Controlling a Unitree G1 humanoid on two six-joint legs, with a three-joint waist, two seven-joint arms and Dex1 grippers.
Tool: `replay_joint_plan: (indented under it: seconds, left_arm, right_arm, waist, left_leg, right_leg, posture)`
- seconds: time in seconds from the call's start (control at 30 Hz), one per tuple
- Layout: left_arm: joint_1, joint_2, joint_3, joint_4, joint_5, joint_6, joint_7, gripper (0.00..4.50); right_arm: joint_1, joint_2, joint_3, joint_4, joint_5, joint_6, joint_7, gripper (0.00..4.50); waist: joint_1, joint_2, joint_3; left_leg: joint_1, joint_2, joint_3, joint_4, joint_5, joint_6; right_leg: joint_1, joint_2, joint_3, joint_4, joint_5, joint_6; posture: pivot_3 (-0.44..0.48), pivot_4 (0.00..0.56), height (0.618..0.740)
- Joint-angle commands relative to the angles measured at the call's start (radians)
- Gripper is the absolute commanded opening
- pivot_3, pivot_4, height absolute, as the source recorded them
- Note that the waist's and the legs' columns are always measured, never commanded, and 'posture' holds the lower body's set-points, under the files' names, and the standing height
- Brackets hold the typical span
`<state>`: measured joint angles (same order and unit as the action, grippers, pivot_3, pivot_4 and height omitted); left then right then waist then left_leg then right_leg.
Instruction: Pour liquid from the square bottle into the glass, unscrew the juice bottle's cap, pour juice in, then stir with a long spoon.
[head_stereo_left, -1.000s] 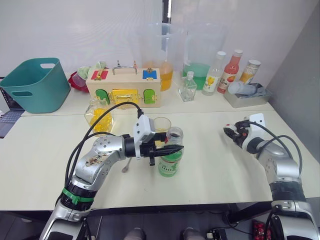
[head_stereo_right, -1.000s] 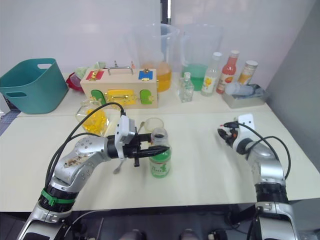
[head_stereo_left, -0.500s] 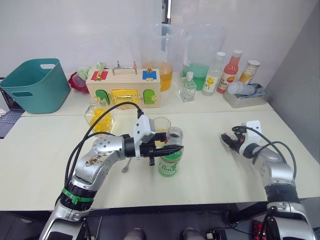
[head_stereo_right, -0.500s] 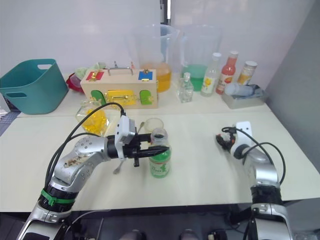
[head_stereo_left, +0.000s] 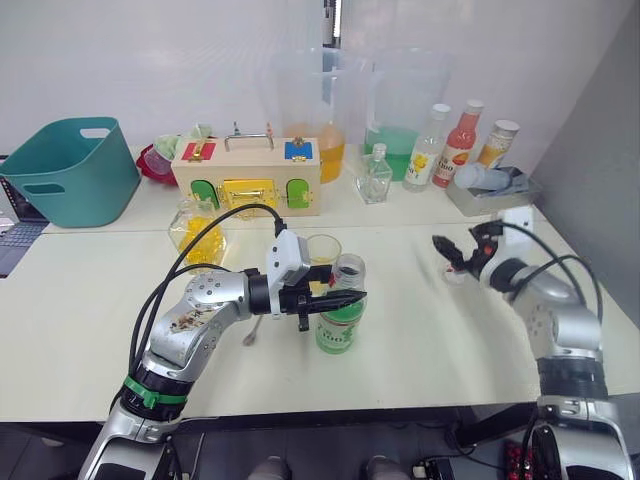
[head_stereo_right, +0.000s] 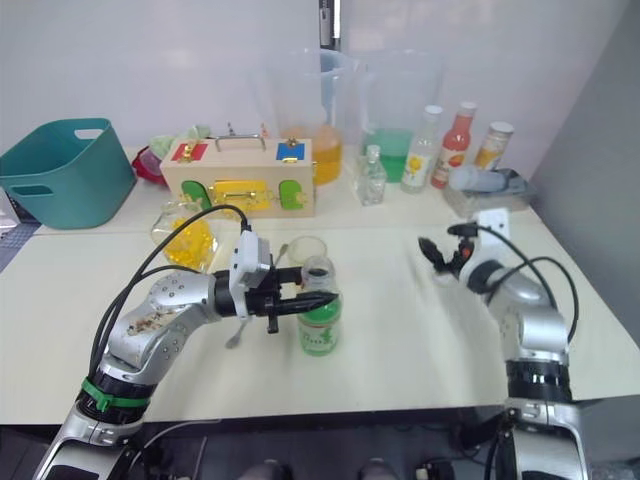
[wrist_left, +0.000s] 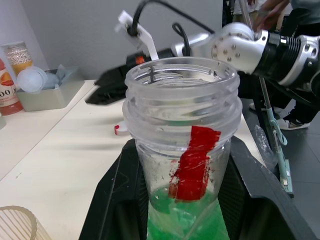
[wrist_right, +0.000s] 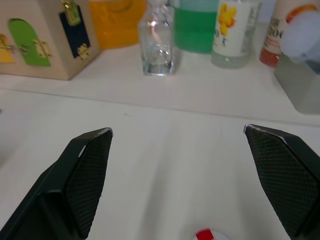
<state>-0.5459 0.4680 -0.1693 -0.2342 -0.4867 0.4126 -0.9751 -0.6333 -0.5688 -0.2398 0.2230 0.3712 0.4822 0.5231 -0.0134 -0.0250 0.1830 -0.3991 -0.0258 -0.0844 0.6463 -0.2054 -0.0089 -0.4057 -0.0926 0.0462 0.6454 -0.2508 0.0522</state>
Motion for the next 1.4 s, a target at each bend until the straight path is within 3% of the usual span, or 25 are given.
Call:
replay_joint_plan:
  seconds: [0.03, 0.17, 0.27, 0.37, 0.6, 0.83, 1.03, 1.2, 1.4]
  left_arm:
    - [0.004, 0.018, 0.025, -0.033, -0.017, 0.054, 0.020, 1.40]
    - [0.009, 0.033, 0.051, -0.082, -0.061, 0.143, 0.058, 1.40]
    - [0.011, 0.041, 0.058, -0.101, -0.074, 0.174, 0.070, 1.40]
    - [0.028, 0.064, 0.130, -0.182, -0.138, 0.243, 0.125, 1.40]
    - [0.089, 0.141, 0.291, -0.333, -0.253, 0.432, 0.285, 1.40]
    - [0.227, 0.238, 0.543, -0.405, -0.330, 0.500, 0.385, 1.40]
    - [0.307, 0.297, 0.638, -0.414, -0.313, 0.528, 0.455, 1.40]
    - [0.271, 0.322, 0.615, -0.361, -0.285, 0.503, 0.477, 1.40]
    - [0.155, 0.329, 0.511, -0.242, -0.200, 0.420, 0.449, 1.40]
  right_arm:
    - [-0.137, -0.146, -0.027, -0.049, 0.043, 0.022, 0.139, 4.47]
    - [-0.169, -0.256, 0.017, -0.089, 0.105, 0.036, 0.370, 4.47]
    - [-0.168, -0.275, 0.018, -0.105, 0.131, 0.049, 0.430, 4.47]
    - [-0.113, -0.327, 0.045, -0.153, 0.183, 0.064, 0.609, 4.47]
    - [-0.108, -0.345, 0.067, -0.157, 0.249, 0.125, 0.739, 4.47]
    - [-0.088, -0.303, 0.104, -0.182, 0.274, 0.164, 0.772, 4.47]
    - [-0.083, -0.249, 0.132, -0.195, 0.274, 0.166, 0.768, 4.47]
    - [-0.066, -0.214, 0.140, -0.232, 0.279, 0.176, 0.742, 4.47]
    - [-0.020, -0.193, 0.116, -0.318, 0.313, 0.212, 0.674, 4.47]
  waist:
    - [0.000, 0.001, 0.001]
    - [-0.004, 0.001, 0.000]
    - [-0.015, 0.000, 0.000]
    - [-0.018, 0.000, 0.000]
    - [-0.024, 0.000, 0.001]
    - [-0.026, 0.000, 0.001]
    - [-0.010, -0.001, 0.001]
    - [0.005, -0.002, 0.001]
    - [0.011, -0.002, 0.001]
  left_leg:
    - [0.000, 0.000, 0.000, 0.000, 0.000, 0.000]
    - [0.000, 0.002, 0.000, -0.001, -0.001, 0.002]
    - [0.000, 0.004, 0.000, -0.001, -0.002, 0.004]
    - [0.000, 0.003, 0.001, -0.001, -0.002, 0.004]
    - [-0.002, 0.003, 0.001, -0.001, -0.002, 0.004]
    - [-0.002, 0.004, 0.001, -0.001, -0.002, 0.004]
    - [-0.002, 0.002, 0.001, 0.000, -0.002, 0.003]
    - [-0.004, 0.002, 0.001, 0.000, -0.002, 0.003]
    - [-0.006, 0.002, 0.001, 0.000, -0.002, 0.002]
  right_leg:
    - [0.000, 0.000, 0.000, 0.000, 0.000, 0.000]
    - [0.000, 0.002, -0.001, -0.001, 0.000, 0.000]
    - [0.001, 0.003, -0.001, -0.004, 0.000, 0.000]
    - [0.000, 0.002, 0.000, -0.003, 0.000, 0.000]
    - [-0.002, 0.002, 0.000, -0.002, 0.000, 0.000]
    - [-0.003, 0.002, 0.000, -0.002, 0.000, 0.000]
    - [-0.003, 0.001, 0.000, -0.003, 0.000, 0.000]
    - [-0.005, 0.001, 0.000, -0.002, 0.000, 0.000]
    - [-0.006, 0.000, 0.000, -0.002, 0.000, 0.000]
  posture:
    - [0.000, 0.150, 0.740]
    - [0.000, 0.150, 0.740]
    - [0.000, 0.150, 0.740]
    - [0.000, 0.150, 0.740]
    - [0.000, 0.150, 0.740]
    - [0.000, 0.150, 0.740]
    - [0.000, 0.150, 0.740]
    - [0.000, 0.150, 0.740]
    - [0.000, 0.150, 0.740]
